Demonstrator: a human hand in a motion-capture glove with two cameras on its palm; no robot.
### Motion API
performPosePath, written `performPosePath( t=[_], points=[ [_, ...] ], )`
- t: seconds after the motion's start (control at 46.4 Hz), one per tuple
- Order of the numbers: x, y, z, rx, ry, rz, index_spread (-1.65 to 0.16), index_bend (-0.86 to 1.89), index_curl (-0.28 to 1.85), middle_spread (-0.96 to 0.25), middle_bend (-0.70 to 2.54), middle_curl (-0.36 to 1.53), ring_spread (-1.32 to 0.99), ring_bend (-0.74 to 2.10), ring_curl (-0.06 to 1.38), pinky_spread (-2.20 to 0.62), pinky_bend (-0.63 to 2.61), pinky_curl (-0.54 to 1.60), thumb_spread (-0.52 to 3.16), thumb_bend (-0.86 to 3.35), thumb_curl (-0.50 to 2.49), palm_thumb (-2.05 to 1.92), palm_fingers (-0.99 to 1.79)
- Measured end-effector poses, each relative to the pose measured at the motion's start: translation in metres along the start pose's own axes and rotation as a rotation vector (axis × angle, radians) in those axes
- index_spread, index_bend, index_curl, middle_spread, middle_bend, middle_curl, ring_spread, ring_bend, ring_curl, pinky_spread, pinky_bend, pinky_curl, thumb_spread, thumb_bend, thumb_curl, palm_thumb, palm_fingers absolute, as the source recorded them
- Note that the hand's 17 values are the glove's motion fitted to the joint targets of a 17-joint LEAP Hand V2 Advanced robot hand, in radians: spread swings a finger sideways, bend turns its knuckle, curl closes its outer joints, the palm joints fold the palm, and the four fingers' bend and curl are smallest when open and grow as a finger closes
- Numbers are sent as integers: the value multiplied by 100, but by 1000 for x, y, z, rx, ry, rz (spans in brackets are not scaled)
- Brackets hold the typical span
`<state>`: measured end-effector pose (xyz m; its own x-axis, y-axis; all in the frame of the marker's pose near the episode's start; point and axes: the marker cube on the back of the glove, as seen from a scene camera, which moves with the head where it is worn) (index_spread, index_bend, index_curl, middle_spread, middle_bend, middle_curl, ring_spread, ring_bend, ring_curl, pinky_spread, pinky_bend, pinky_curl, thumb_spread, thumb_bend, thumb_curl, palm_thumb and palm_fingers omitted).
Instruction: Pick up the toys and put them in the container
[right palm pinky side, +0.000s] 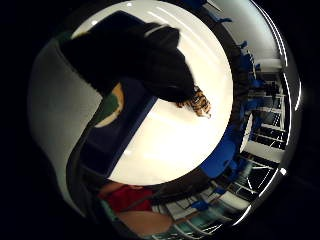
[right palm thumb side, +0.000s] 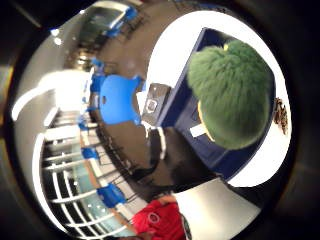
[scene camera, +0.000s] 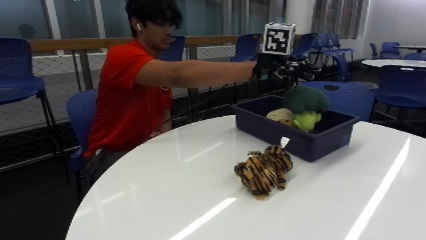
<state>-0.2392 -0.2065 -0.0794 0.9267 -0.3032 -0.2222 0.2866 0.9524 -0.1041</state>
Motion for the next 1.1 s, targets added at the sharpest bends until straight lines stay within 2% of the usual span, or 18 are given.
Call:
performPosePath(
  t=[0.129,0.216,0.28,0.324,0.388,0.539,0.863,1.1],
  points=[
    [11,5,5,3,-95,139,-38,3,61,-18,8,57,-10,26,38,-4,132,46,106,-10,62,-4,-31],
    [31,13,13,1,-85,133,-35,5,54,-13,9,51,-4,23,37,2,131,45,107,-8,56,-8,-30],
    [54,22,23,-1,-40,74,-34,6,50,-10,9,48,-1,21,36,5,130,44,108,-8,52,-9,-29],
    [65,26,28,-8,-49,97,-34,7,47,-9,9,46,0,20,36,6,129,43,108,-9,49,-10,-29],
    [78,31,37,-23,-105,202,-33,8,44,-8,10,43,2,19,36,8,128,42,107,-8,45,-10,-28],
    [128,45,59,-54,-103,311,-32,10,38,-6,10,37,4,17,35,11,124,40,106,-9,38,-11,-27],
    [209,57,84,-90,-130,472,-31,12,30,-5,11,30,6,16,31,13,117,36,104,-9,28,-11,-25],
    [245,38,119,-128,-164,542,-32,13,27,-5,12,26,6,15,28,13,113,34,103,-8,24,-10,-24]
  ],
)
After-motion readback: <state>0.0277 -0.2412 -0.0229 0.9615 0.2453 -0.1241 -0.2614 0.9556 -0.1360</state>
